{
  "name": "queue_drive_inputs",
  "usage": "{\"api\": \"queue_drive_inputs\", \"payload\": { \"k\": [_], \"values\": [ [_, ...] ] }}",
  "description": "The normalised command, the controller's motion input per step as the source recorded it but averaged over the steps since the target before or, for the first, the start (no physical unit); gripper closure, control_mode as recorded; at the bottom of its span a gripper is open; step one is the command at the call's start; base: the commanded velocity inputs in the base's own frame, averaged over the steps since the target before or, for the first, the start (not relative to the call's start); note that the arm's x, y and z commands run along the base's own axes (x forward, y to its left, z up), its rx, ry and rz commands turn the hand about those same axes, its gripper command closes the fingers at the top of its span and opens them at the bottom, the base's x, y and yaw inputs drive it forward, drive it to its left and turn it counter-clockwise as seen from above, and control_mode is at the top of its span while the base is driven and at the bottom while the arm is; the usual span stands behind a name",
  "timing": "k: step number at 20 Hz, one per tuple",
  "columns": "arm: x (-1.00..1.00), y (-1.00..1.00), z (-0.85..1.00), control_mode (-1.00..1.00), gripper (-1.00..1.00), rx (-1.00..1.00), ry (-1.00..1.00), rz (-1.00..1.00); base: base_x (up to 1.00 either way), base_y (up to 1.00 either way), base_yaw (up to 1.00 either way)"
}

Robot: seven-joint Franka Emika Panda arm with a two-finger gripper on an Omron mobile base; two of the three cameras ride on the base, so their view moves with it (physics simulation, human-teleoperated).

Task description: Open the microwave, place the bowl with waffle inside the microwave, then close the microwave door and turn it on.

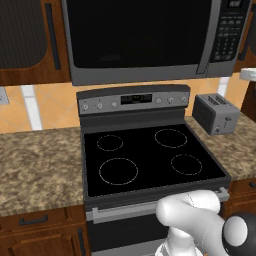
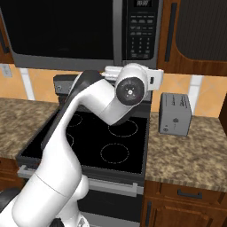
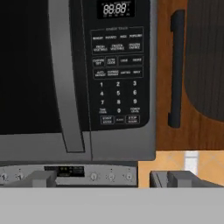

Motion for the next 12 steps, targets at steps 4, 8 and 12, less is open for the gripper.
{"api": "queue_drive_inputs", "payload": {
  "k": [4,8,12],
  "values": [
    [0.37,0.00,0.00,-1.00,-1.00,0.01,0.00,0.00,0.00,0.00,0.00],
    [0.49,0.00,0.00,-1.00,-1.00,0.00,0.00,0.00,0.00,0.00,0.00],
    [0.53,0.00,-0.01,-1.00,-1.00,0.00,0.00,0.00,0.00,0.00,0.00]
  ]
}}
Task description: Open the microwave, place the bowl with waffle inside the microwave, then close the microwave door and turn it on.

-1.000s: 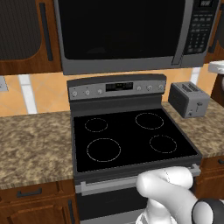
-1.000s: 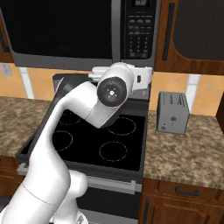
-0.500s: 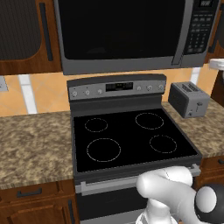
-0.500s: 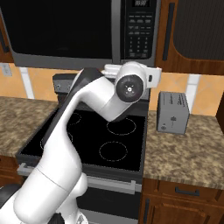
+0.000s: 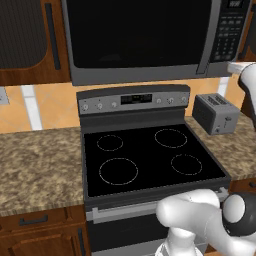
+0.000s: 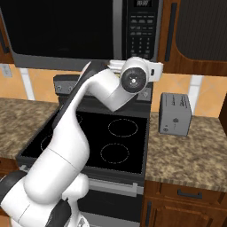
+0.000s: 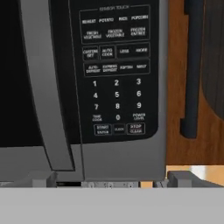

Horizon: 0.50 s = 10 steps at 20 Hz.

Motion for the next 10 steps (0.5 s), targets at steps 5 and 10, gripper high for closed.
{"api": "queue_drive_inputs", "payload": {
  "k": [5,10],
  "values": [
    [0.48,0.00,-0.10,-1.00,-1.00,0.00,0.00,0.00,0.00,0.00,0.00],
    [0.36,-0.04,-0.21,-1.00,-1.00,0.00,0.00,0.00,0.00,0.00,0.00]
  ]
}}
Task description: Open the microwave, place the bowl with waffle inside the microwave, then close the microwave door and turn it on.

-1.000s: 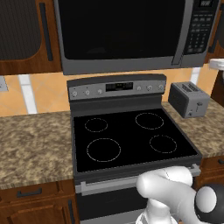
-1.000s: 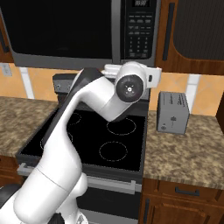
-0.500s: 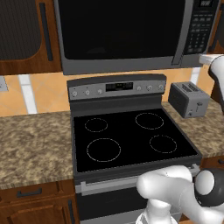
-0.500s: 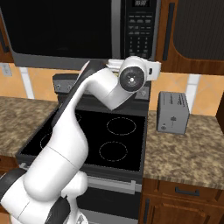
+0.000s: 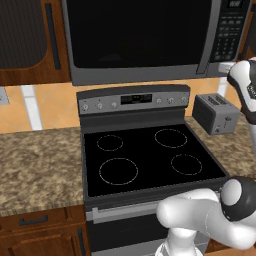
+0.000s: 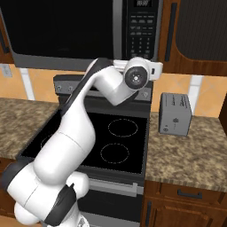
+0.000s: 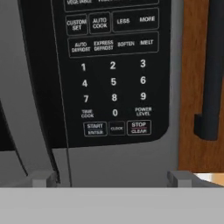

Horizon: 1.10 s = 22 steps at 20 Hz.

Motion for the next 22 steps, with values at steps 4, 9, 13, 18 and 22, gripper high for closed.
{"api": "queue_drive_inputs", "payload": {
  "k": [4,9,13,18,22],
  "values": [
    [0.22,-0.18,-0.01,-1.00,-1.00,0.00,0.00,0.00,0.00,0.00,0.00],
    [0.28,-0.06,0.00,-1.00,-1.00,0.00,0.00,-0.06,0.00,0.00,0.00],
    [0.19,0.00,0.03,-1.00,-1.00,0.00,0.00,-0.10,0.00,0.00,0.00],
    [0.04,0.00,0.12,-1.00,-1.00,0.00,0.00,-0.03,0.00,0.00,0.00],
    [0.11,0.00,0.14,-1.00,-1.00,0.00,0.00,0.00,0.00,0.00,0.00]
  ]
}}
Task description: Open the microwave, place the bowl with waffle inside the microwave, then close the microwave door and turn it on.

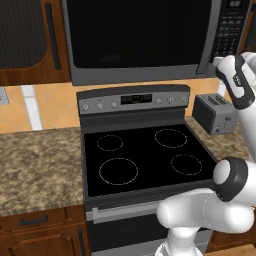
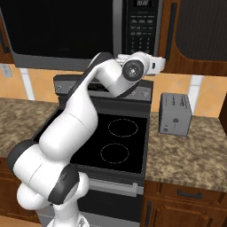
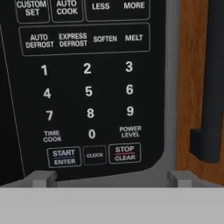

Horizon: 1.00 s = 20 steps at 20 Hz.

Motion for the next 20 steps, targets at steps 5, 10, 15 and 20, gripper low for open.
{"api": "queue_drive_inputs", "payload": {
  "k": [5,10,15,20],
  "values": [
    [0.12,-0.11,0.06,-1.00,-1.00,0.00,0.00,0.00,0.00,0.00,0.00],
    [0.00,-0.15,0.02,-1.00,-1.00,0.00,0.00,0.00,0.00,0.00,0.00],
    [0.01,0.00,0.00,-1.00,-1.00,0.00,0.00,0.00,0.00,0.00,0.00],
    [0.05,0.08,0.00,-1.00,-1.00,0.00,0.00,-0.02,0.00,0.00,0.00]
  ]
}}
